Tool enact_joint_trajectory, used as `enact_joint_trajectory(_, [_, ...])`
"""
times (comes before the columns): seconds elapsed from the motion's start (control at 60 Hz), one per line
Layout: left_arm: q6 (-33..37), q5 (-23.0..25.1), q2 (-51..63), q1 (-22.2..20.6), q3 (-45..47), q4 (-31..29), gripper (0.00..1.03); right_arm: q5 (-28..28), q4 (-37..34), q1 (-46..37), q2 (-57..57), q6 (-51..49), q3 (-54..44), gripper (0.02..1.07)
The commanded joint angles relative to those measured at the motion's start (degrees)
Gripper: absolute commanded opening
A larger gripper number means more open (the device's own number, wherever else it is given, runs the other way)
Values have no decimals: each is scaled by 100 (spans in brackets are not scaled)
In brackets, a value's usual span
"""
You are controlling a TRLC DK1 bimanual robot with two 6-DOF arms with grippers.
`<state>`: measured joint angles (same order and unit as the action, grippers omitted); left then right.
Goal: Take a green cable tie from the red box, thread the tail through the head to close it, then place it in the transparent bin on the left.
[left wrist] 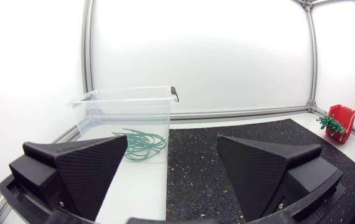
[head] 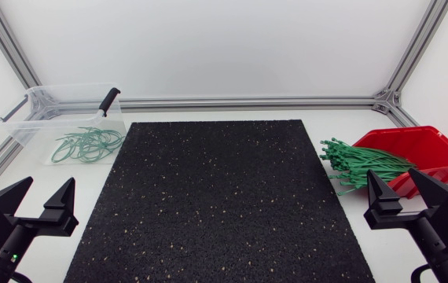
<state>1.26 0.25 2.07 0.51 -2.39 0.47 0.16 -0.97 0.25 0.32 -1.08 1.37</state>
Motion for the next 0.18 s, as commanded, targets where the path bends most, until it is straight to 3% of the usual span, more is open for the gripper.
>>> enact_joint_trajectory(0.0, [-126,-25,-207,-51,239,-47,100,-16,97,-25,-32,108,-137,103])
enact_joint_trajectory(0.167, [-126,-25,-207,-51,239,-47,100,-16,97,-25,-32,108,-137,103])
